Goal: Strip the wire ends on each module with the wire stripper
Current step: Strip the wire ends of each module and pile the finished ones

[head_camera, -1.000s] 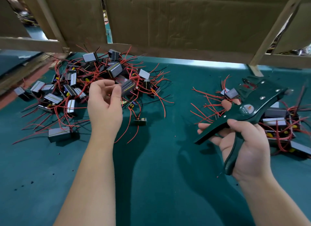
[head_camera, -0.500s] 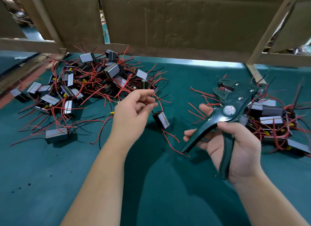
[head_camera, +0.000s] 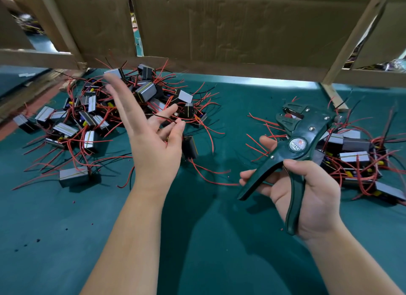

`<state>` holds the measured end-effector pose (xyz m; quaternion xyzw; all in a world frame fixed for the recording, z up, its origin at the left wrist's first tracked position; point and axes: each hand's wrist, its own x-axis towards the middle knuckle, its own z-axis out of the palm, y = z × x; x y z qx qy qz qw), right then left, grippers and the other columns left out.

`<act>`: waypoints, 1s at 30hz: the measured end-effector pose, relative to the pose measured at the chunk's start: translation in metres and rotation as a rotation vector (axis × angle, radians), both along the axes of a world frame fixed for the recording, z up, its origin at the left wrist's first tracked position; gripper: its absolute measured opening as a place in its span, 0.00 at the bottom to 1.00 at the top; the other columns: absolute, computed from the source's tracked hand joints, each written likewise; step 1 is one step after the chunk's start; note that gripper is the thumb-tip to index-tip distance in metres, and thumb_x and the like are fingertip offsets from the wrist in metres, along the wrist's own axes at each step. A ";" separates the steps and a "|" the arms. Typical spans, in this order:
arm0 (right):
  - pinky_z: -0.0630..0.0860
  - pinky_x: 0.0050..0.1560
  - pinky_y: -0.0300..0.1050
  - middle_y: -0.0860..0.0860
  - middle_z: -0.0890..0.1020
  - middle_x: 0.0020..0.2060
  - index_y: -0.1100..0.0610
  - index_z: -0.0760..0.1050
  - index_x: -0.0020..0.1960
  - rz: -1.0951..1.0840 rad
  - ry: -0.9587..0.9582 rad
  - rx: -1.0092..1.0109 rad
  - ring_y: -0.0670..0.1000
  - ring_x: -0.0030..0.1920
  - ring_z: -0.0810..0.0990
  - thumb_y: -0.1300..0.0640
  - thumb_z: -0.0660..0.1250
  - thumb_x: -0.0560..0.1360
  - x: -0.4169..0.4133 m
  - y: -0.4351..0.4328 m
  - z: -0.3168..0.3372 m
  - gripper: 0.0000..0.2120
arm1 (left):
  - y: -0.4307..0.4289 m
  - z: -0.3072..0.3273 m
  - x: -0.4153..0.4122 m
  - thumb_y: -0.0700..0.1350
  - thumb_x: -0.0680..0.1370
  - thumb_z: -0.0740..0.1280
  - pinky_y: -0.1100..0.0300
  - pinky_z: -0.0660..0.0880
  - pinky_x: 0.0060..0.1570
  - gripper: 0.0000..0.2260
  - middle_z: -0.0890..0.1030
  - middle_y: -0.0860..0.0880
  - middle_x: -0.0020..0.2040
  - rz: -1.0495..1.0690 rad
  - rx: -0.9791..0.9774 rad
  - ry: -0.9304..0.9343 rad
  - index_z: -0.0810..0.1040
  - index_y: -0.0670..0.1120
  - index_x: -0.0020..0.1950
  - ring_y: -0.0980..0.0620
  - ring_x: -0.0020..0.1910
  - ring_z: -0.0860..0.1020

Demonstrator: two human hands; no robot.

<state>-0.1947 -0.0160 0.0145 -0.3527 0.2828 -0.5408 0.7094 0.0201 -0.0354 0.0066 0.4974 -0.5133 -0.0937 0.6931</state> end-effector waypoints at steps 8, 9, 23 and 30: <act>0.80 0.41 0.62 0.57 0.77 0.63 0.71 0.64 0.67 0.053 0.012 0.014 0.65 0.37 0.82 0.59 0.60 0.64 0.001 -0.001 0.000 0.33 | 0.001 0.002 -0.019 0.44 0.69 0.72 0.59 0.76 0.49 0.15 0.86 0.49 0.41 -0.338 0.247 0.424 0.71 0.48 0.53 0.51 0.45 0.84; 0.80 0.41 0.62 0.58 0.76 0.64 0.71 0.64 0.67 0.067 0.018 0.018 0.65 0.37 0.82 0.58 0.61 0.64 0.001 -0.001 0.000 0.33 | 0.001 0.002 -0.022 0.45 0.69 0.70 0.61 0.76 0.47 0.11 0.86 0.49 0.40 -0.385 0.275 0.430 0.72 0.46 0.48 0.52 0.43 0.84; 0.79 0.42 0.61 0.65 0.81 0.48 0.65 0.78 0.58 0.330 -0.036 0.110 0.65 0.38 0.81 0.50 0.76 0.54 -0.003 -0.004 0.001 0.35 | 0.012 0.003 -0.034 0.47 0.76 0.66 0.70 0.71 0.43 0.08 0.83 0.54 0.41 -0.697 0.413 0.282 0.82 0.50 0.53 0.59 0.43 0.79; 0.79 0.42 0.61 0.63 0.81 0.44 0.65 0.79 0.58 0.348 -0.019 0.100 0.65 0.38 0.81 0.50 0.76 0.55 -0.002 -0.005 0.002 0.35 | 0.013 0.003 -0.039 0.41 0.73 0.69 0.71 0.73 0.45 0.07 0.85 0.53 0.38 -0.679 0.423 0.226 0.82 0.48 0.49 0.60 0.41 0.81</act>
